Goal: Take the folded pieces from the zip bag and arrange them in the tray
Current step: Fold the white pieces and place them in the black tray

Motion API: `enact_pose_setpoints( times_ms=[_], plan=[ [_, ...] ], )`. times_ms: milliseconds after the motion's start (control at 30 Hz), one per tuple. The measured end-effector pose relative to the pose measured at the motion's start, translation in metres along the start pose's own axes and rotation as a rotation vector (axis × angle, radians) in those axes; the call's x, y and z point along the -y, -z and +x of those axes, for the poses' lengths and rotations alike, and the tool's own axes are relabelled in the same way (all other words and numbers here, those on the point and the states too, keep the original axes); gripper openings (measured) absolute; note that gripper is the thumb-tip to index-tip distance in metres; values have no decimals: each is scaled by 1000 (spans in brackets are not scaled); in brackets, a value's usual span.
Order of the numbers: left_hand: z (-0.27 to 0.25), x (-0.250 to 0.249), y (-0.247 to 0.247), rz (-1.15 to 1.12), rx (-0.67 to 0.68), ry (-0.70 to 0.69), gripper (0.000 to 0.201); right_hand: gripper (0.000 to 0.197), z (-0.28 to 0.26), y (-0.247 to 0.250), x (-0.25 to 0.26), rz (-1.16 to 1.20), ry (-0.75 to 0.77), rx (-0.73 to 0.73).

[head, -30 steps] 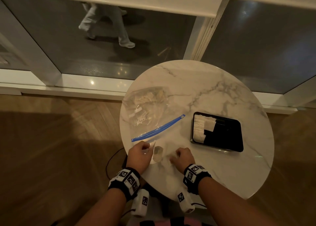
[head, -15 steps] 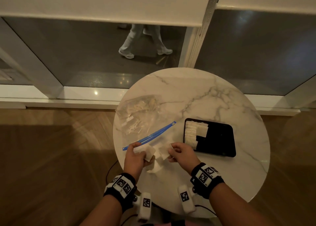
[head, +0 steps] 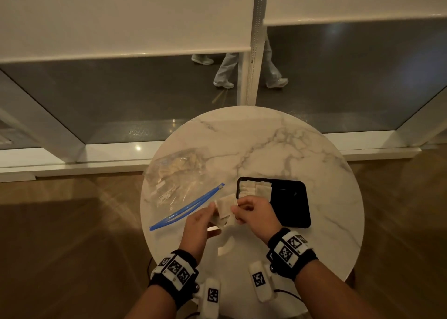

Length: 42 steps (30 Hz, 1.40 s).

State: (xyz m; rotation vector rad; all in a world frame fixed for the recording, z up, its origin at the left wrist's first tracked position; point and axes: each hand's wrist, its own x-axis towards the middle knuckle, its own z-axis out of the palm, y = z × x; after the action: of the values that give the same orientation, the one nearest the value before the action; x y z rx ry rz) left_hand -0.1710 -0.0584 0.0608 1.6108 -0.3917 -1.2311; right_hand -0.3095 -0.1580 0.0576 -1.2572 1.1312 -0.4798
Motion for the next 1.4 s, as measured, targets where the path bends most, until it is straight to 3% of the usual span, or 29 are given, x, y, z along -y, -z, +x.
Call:
enact_pose_setpoints(
  times_ms=[100, 267, 367, 533, 600, 700, 733, 867, 1000, 1100, 1167, 1300, 1400],
  plan=[
    [0, 0, -17, 4, -63, -40, 22, 12, 0, 14, -1, 59, -16, 2],
    [1, 4, -37, 6, -94, -39, 21, 3, -3, 33, 0, 83, -3, 50],
    [4, 10, -46, 30, -99, -47, 20, 10, -3, 44, 0, 84, -7, 35],
    [8, 15, -60, 83, -123, -75, 18, 1, 0, 66, 0, -45, 5, 79],
    [11, 18, -65, 120, -156, -92, 16, 5, 7, 76, -5, -78, 14, -13],
    [17, 24, -68, 149, -219, -102, 14, 8, 20, 96, -10, -217, 116, -339],
    [18, 25, -70, 158, -234, -100, 14, 9, 23, 103, -8, -299, 151, -338],
    [19, 24, -80, 167, -194, -112, 16, 17, 19, 119, 7, -466, 176, 122],
    [17, 18, -94, 200, 51, -162, 19, 21, 19, 121, 9, -562, 214, 240],
    [22, 21, -97, 330, 39, -250, 12, 19, 20, 118, 8, -445, 190, 228],
    [23, 20, -100, 282, -8, -239, 13, 17, 19, 119, 9, -309, 166, 217],
    [21, 9, -104, 81, 69, -76, 31, 13, 14, 119, 15, -199, 89, 398],
    [23, 9, -102, 169, 170, -76, 50, 14, 11, 117, 16, -146, 50, 434]
  ],
)
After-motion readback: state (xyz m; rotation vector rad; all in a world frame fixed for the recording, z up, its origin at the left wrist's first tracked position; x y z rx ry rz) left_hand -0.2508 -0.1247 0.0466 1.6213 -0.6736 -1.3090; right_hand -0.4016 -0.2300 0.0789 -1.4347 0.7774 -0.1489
